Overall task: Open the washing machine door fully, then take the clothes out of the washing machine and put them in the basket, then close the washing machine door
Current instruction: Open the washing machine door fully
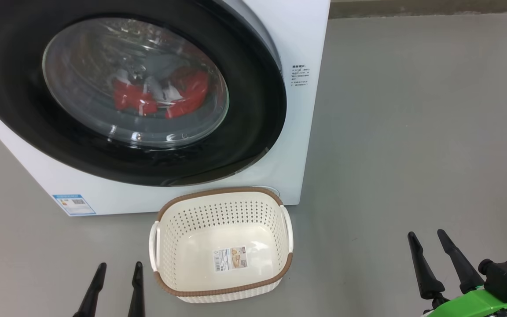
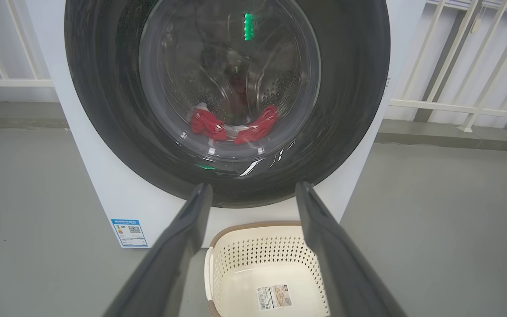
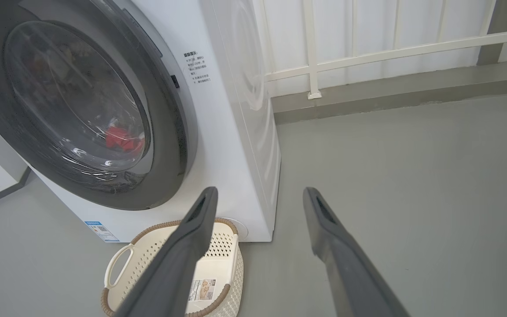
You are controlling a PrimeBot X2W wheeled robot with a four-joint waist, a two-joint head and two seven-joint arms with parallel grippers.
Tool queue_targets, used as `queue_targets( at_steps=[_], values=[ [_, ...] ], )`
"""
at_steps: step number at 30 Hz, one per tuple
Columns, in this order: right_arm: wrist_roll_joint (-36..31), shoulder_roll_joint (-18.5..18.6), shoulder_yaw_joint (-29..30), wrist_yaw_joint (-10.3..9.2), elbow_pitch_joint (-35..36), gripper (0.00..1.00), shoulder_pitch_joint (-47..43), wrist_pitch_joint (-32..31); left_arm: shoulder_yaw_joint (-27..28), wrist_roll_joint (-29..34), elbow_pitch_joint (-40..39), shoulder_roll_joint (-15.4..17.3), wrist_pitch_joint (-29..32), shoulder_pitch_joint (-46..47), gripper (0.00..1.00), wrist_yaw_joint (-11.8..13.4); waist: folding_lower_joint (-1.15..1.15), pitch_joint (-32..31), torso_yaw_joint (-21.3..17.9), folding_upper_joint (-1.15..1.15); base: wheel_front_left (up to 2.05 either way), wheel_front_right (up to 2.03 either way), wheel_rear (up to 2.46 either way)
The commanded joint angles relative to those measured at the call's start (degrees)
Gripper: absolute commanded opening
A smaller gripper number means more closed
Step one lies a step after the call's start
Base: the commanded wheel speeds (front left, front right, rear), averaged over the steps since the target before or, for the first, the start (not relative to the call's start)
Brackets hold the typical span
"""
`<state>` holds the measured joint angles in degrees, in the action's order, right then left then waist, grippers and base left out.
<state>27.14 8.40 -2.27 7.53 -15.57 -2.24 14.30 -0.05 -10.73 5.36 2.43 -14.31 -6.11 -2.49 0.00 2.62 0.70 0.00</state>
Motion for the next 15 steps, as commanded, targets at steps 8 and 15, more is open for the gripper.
queue_targets(
  at_steps=[8, 15],
  values=[
    [6.4, -1.2, -1.1, -0.04, 3.4, 0.00, 6.1, 0.7, 0.0, -1.5, -1.6, 0.4, -0.7, 3.2, 1.00, 0.7, 0.00, 2.6, 1.3, 0.00, 0.00, 0.00, 0.00],
    [13.8, -1.8, -3.4, -0.04, 3.3, 0.00, 13.7, 0.7, -2.2, -3.5, -2.2, 0.4, -0.7, 5.5, 1.00, 2.4, 0.00, 5.5, 3.9, 0.00, 0.00, 0.00, 0.00]
  ],
)
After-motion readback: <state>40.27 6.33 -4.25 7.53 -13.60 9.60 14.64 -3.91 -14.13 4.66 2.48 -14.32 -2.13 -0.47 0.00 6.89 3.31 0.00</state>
